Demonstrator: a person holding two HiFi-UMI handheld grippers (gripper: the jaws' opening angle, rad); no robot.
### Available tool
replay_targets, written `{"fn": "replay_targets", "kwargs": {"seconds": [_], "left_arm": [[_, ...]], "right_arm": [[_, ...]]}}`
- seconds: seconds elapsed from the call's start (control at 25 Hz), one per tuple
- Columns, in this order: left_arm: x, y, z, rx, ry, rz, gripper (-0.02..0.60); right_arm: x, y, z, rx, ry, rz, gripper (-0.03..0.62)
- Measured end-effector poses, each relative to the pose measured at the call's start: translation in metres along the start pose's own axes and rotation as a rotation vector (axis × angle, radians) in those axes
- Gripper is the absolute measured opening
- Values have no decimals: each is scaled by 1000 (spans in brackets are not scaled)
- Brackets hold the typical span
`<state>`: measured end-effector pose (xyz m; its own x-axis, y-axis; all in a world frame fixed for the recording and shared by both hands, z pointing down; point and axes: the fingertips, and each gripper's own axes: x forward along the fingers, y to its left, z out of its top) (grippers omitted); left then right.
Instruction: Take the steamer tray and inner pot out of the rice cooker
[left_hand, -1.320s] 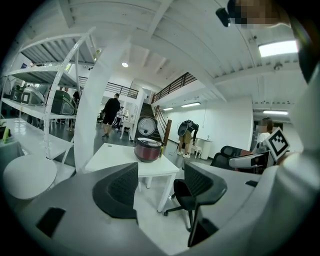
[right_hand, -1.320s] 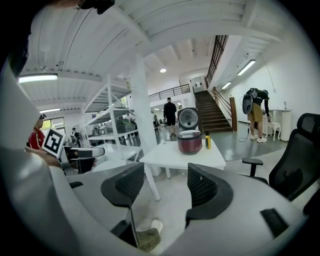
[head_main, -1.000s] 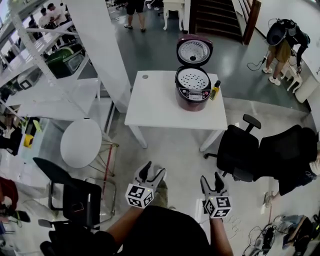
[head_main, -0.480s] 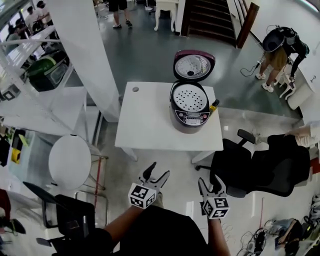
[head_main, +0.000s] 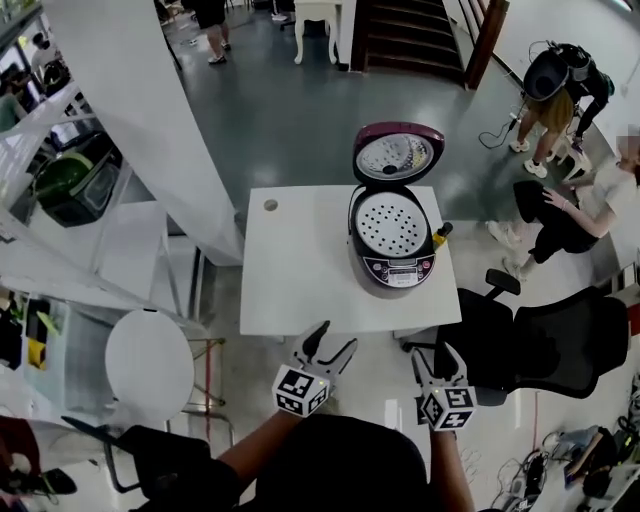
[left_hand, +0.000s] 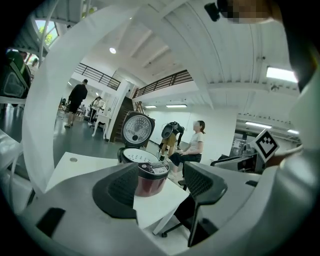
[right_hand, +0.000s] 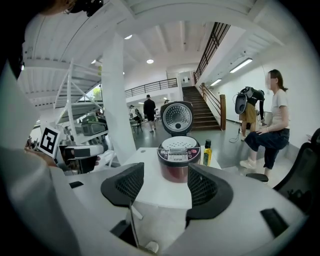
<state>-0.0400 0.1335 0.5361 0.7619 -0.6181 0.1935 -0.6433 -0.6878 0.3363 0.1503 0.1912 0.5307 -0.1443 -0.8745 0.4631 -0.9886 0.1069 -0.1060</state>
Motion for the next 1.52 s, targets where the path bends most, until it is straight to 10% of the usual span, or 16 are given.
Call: {"fn": "replay_targets", "kwargs": {"seconds": [0.48,1.08,1.52], "left_arm": [[23,48,12,-83,-2,19,265],[97,121,57,-68,-37,306,265],[163,112,78,-65,-79,374,265]], "right_arm": [[70,-5,24,-29,36,21,239],[186,-106,94,-62,-6,149,239],[259,-148,106,-108,44,257,240]]}}
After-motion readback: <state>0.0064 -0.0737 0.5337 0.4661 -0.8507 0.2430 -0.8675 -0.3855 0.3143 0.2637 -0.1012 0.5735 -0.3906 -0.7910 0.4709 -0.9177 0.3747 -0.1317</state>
